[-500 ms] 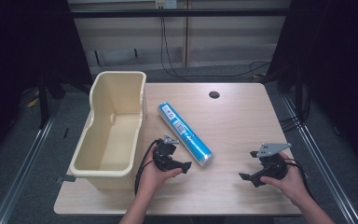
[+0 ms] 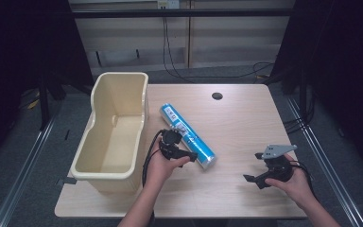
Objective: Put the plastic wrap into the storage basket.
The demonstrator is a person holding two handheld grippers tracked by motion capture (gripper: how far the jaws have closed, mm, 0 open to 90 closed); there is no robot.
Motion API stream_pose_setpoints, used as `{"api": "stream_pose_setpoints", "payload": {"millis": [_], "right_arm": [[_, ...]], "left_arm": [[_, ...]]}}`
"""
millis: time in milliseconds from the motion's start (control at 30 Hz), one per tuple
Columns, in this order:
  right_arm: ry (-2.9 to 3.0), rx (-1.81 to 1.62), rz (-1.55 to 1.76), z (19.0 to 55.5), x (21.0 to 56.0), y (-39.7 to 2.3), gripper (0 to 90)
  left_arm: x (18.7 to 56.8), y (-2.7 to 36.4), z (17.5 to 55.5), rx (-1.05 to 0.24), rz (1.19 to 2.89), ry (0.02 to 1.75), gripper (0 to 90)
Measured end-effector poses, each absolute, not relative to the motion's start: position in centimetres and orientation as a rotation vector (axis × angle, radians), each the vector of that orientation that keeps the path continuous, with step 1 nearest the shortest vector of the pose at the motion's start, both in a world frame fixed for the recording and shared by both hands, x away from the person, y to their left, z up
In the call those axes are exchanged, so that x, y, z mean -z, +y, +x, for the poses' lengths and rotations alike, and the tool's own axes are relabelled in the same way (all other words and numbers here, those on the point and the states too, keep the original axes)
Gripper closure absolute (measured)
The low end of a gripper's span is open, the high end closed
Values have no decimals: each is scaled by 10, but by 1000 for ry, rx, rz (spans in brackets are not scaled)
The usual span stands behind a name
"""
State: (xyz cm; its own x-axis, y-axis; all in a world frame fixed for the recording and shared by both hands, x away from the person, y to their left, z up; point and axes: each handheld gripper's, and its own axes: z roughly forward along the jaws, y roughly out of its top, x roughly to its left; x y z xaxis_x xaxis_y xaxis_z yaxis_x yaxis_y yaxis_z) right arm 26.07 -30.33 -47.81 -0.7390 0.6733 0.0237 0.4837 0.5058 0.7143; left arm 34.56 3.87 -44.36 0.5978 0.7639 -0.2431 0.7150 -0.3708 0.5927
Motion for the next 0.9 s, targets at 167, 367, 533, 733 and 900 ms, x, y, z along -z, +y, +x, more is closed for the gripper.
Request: {"api": "stream_pose_setpoints", "payload": {"millis": [167, 367, 533, 733, 900], "right_arm": [[2495, -1060, 977, 261, 479, -304, 35], [2507, -1059, 970, 261, 481, -303, 38], [2501, -1066, 976, 261, 480, -304, 38], [2503, -1066, 980, 261, 481, -303, 40], [2498, -1074, 980, 261, 480, -304, 40]], "left_arm": [[432, 30, 364, -114, 2144, 1203, 44], [429, 24, 379, -134, 2149, 1244, 40], [431, 20, 392, -127, 2133, 1310, 37], [434, 20, 404, -116, 2102, 1388, 27], [436, 21, 412, -107, 2085, 1433, 11]]}}
